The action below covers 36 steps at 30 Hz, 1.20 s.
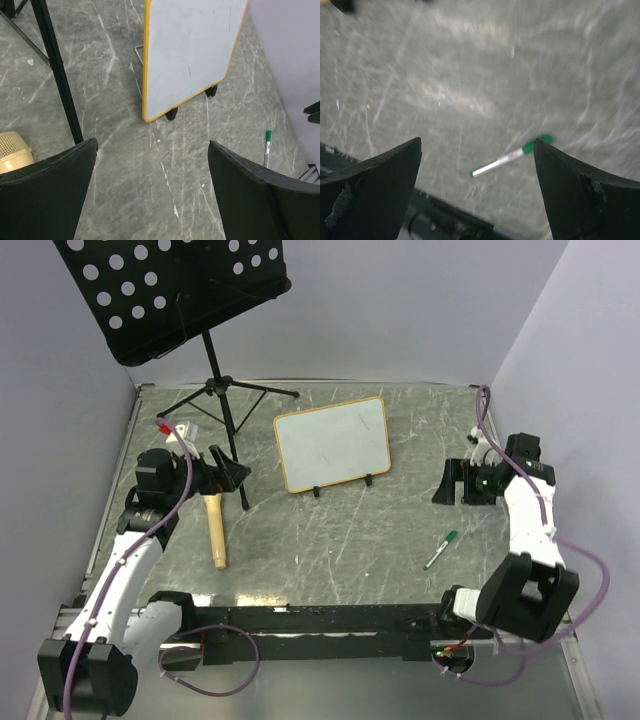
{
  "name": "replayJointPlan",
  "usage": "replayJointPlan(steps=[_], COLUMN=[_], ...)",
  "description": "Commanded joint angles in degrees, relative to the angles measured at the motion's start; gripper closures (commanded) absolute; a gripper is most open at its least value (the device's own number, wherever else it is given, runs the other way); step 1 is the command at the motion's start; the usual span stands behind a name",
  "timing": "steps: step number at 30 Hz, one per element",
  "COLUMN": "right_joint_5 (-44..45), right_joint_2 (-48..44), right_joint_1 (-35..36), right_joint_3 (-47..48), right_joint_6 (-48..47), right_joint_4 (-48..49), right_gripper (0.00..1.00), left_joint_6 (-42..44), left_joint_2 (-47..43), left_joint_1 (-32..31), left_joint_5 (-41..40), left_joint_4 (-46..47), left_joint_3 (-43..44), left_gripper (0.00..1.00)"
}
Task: Write a sentence on the whiteboard
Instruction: Pick up the whiteboard marker from the center of the board.
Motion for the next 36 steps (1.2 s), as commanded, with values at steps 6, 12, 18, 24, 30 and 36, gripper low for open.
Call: replayJointPlan(steps=[6, 12, 18, 24, 30, 36], right_joint_5=[8.14, -0.09, 3.73, 10.07, 11.67, 16.23], right_joint_2=[9.61, 6.54, 7.66, 7.25, 4.0, 2.14], right_joint_1=[-0.74, 0.23, 7.06, 15.95, 19.04, 19.3], right_joint_3=[0.31, -3.04, -6.37, -14.17, -18.06, -24.12], right_joint_6=[-16.34, -53.06, -80.94, -86.22, -90.88, -93.79], right_joint_4=[-12.15, -16.0, -12.61, -5.48, -4.59, -0.9], right_gripper=[0.06, 0.01, 0.0, 0.0, 0.05, 0.14], left_joint_6=[3.23, 3.59, 3.68, 3.59, 3.32, 3.15], left_joint_2=[0.59, 1.29, 1.99, 2.35, 1.38, 1.38], left_joint_1=[-2.83, -3.0, -3.09, -3.09, -3.09, -3.09], left_joint_5=[-4.93, -4.84, -5.89, -5.1, -4.93, -4.31], left_joint_4=[-2.11, -2.29, -2.91, -1.76, -0.8, -0.36], left_joint_3=[3.65, 3.91, 3.74, 3.3, 2.51, 2.33], left_gripper=[0.04, 0.03, 0.03, 0.03, 0.03, 0.03])
